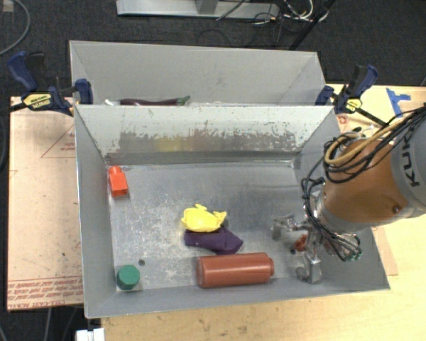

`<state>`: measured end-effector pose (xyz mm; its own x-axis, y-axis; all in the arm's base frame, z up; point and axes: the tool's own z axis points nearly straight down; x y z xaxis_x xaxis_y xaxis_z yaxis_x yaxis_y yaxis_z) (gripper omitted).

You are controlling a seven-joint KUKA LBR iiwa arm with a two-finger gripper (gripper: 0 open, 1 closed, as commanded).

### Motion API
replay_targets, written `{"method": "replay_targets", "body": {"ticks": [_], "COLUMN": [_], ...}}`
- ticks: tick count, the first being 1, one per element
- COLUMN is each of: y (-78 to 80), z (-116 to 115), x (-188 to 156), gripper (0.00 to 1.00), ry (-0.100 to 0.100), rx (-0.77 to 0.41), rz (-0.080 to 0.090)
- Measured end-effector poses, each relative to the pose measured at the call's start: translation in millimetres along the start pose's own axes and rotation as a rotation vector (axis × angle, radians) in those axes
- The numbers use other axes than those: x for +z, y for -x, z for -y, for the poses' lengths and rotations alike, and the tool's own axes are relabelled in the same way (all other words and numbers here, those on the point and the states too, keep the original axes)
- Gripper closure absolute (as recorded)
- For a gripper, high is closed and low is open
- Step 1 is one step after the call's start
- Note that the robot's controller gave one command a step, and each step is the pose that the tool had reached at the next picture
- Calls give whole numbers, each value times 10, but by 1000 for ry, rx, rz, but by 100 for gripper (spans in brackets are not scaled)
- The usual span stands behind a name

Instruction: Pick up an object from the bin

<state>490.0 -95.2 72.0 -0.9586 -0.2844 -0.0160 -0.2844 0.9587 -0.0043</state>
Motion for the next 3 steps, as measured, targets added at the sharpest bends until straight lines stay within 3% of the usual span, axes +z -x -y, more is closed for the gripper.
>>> {"method": "replay_targets", "body": {"ticks": [1, 2, 3], "y": [400, 578, 576], "z": [-305, -579, -830], "x": [-118, -191, -617], "gripper": [0, 0, 0], "ry": [1, 3, 3], "rx": [-15, 5, 67], "rz": [-8, 5, -13]}}
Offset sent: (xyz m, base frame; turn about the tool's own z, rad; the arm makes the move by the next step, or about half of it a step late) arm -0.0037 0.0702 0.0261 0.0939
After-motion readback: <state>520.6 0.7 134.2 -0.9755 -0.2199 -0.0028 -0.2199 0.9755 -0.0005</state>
